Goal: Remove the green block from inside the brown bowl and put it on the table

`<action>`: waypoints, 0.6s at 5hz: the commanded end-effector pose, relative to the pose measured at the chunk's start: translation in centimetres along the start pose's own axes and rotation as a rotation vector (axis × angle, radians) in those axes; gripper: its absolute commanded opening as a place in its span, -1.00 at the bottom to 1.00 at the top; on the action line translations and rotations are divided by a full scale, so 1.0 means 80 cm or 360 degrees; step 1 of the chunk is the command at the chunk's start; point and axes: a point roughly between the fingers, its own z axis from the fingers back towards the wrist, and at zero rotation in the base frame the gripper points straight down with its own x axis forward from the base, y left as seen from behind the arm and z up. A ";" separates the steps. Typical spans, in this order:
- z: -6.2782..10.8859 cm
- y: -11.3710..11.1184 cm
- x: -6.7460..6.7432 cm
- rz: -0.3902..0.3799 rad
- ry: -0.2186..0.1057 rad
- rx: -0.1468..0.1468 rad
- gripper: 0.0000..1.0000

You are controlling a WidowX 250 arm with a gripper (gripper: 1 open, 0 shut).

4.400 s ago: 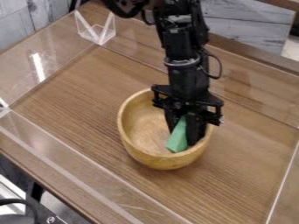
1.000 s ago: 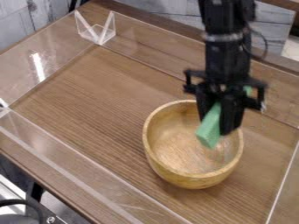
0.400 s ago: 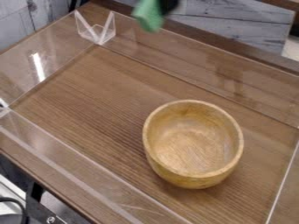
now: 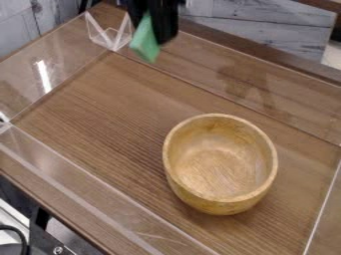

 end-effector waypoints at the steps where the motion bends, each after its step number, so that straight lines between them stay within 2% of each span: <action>1: -0.007 -0.009 0.002 -0.0123 -0.0106 0.0058 -1.00; 3: -0.051 -0.024 0.003 -0.0198 -0.0115 0.0082 -1.00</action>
